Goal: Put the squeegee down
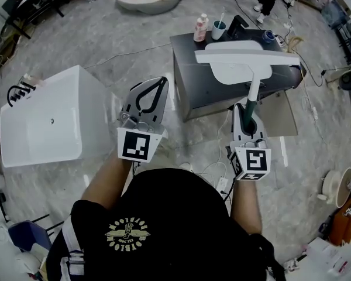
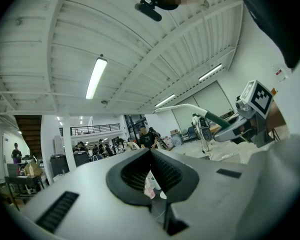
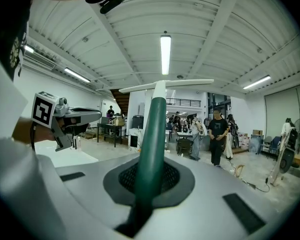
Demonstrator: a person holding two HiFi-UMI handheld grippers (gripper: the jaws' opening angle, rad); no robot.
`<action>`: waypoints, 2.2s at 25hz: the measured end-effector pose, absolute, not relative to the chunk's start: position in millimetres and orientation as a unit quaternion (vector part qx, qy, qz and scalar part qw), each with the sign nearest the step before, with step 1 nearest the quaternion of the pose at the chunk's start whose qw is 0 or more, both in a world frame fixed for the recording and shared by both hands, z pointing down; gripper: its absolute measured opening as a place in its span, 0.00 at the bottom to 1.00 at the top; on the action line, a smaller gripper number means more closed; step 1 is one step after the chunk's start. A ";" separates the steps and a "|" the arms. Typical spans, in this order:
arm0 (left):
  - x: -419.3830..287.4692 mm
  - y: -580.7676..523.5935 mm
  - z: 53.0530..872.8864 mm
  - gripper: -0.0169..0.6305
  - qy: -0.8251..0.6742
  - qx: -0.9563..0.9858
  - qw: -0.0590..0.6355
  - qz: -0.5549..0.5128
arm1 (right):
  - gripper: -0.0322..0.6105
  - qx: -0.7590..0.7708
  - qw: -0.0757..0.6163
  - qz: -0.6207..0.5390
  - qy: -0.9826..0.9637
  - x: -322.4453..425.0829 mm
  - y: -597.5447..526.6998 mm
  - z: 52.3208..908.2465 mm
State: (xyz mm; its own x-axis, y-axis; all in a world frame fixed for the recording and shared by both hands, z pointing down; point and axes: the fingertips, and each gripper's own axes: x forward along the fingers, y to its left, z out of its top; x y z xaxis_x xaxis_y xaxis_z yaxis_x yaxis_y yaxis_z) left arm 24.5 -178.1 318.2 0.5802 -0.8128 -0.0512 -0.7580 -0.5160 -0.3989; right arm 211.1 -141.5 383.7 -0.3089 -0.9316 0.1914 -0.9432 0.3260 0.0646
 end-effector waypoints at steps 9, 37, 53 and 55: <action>17.0 -240.7 322.8 0.06 0.441 -0.875 0.188 -0.070 | 0.09 0.583 0.101 0.035 -0.805 196.0 -200.8 387.9; -22.5 -391.3 322.1 0.06 0.396 -0.899 0.182 -0.046 | 0.09 0.614 0.129 0.043 -0.778 147.2 -339.9 390.7; -7.0 -440.5 335.4 0.06 0.407 -0.895 0.175 -0.060 | 0.09 0.585 0.183 0.096 -0.784 155.4 -394.5 481.0; -3.7 -445.5 333.8 0.06 0.409 -0.894 0.175 -0.060 | 0.09 0.579 0.190 0.105 -0.786 159.6 -401.1 493.8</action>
State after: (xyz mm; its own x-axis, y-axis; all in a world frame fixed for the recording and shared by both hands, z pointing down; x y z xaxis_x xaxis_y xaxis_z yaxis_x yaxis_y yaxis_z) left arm -3.7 -445.5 333.8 0.6582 -0.7520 -0.0361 -0.7101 -0.6042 -0.3615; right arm 159.6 -401.1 493.8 -0.2567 -0.8698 0.4214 -0.9501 0.3070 0.0550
